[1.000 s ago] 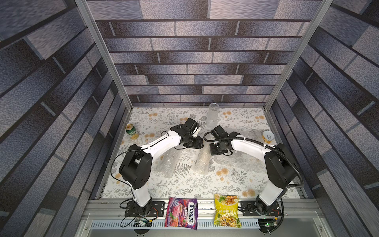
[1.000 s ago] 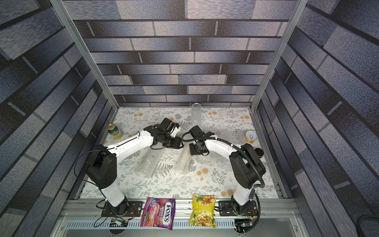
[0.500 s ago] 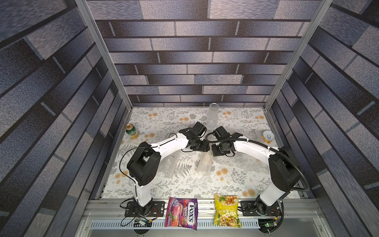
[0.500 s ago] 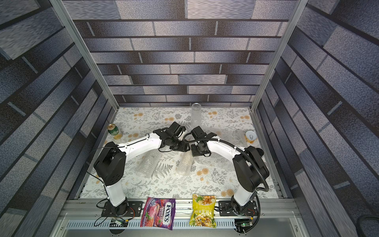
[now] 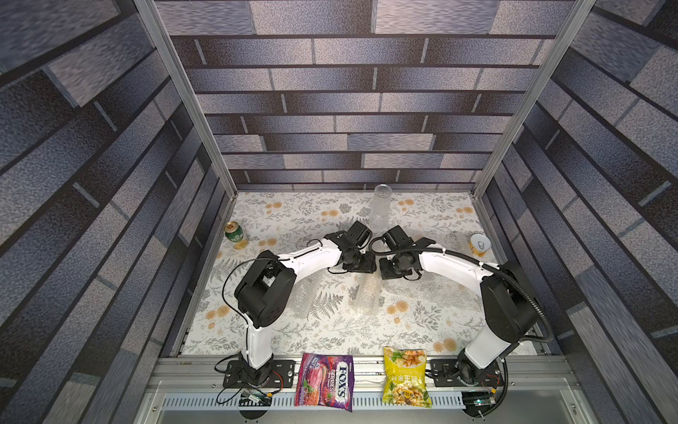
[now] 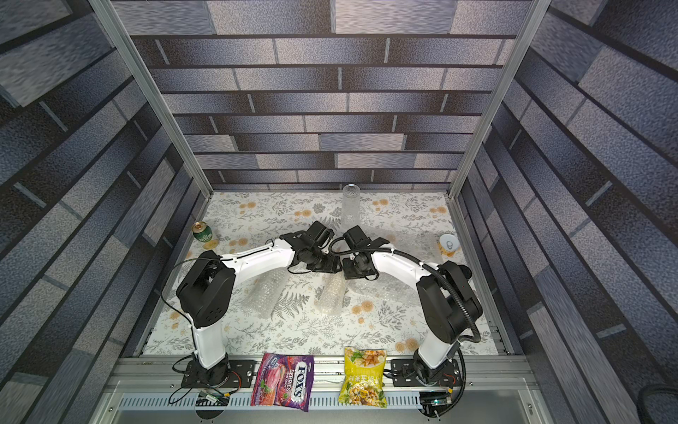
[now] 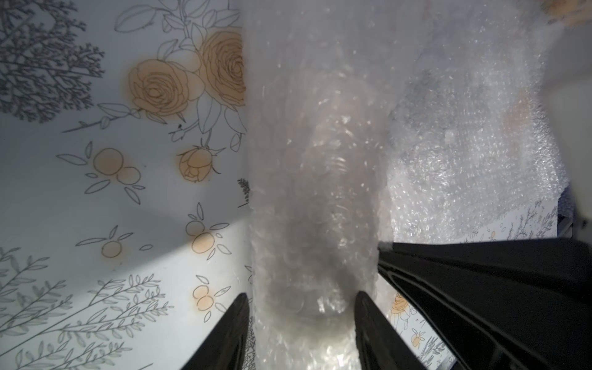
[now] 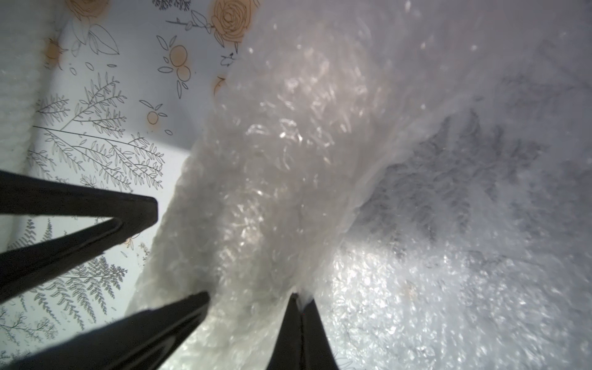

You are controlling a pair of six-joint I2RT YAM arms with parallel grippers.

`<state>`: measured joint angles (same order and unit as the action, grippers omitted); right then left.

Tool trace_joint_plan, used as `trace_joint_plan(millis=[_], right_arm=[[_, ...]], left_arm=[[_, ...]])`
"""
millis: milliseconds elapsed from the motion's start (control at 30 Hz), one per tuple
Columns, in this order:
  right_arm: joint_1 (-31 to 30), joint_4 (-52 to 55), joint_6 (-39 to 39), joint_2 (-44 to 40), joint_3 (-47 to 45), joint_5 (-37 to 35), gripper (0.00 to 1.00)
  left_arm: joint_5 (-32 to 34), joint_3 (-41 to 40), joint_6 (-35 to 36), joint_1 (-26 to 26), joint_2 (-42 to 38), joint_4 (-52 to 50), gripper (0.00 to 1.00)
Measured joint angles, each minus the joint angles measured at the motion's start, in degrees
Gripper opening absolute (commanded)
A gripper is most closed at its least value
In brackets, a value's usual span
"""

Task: Unwrap the vase from the bubble wrap
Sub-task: Unwrap the bubble wrap at the center of the board.

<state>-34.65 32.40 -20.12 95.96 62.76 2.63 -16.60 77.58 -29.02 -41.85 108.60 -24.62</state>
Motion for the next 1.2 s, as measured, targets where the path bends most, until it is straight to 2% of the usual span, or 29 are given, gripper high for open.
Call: trace_joint_plan(millis=[400,867,1200], right_arm=[[1.22,-0.94,-0.61,-0.50,-0.85,0.92,0.00],[3.56,-2.67,-1.57,-2.34,-4.04,2.45,0.00],[6.23,-4.42,-3.43,-2.64,-5.99,6.58,0.00]], left_arm=[[1.46,3.34,0.83,-1.31,2.32,-3.10,0.51],[1.92,3.48,1.55,-1.27,2.38,-2.82,0.50],[1.38,2.64,1.55,-1.07,2.36,-1.42,0.50]])
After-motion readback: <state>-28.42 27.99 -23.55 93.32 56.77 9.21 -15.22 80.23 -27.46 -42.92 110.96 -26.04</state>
